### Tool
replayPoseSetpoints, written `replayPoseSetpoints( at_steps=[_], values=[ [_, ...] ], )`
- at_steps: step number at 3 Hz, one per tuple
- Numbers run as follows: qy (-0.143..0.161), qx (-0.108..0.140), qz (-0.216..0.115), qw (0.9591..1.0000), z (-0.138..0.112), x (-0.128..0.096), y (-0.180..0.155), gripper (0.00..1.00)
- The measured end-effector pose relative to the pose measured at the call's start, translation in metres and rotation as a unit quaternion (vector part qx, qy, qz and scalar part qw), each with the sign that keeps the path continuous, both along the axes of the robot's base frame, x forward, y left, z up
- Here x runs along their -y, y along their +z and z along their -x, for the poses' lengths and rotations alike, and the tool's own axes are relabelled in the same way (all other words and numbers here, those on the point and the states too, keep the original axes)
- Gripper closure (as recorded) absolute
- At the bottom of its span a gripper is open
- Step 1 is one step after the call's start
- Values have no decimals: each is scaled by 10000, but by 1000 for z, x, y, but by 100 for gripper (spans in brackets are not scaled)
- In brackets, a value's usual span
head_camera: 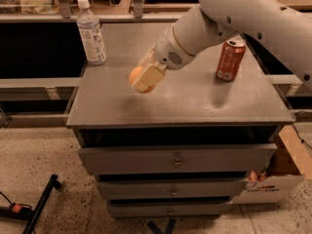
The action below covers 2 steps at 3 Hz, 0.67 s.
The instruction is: Move orange near blue plastic bottle
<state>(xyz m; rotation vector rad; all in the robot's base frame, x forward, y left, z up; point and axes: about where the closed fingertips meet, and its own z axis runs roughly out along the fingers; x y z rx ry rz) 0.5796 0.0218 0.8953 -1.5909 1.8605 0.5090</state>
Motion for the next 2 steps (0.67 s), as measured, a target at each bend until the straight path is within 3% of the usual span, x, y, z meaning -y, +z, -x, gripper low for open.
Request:
replayPoseSetpoints(
  at_steps=[2],
  values=[
    [221,685,-625,9954,-60,-50,47,100]
  ],
)
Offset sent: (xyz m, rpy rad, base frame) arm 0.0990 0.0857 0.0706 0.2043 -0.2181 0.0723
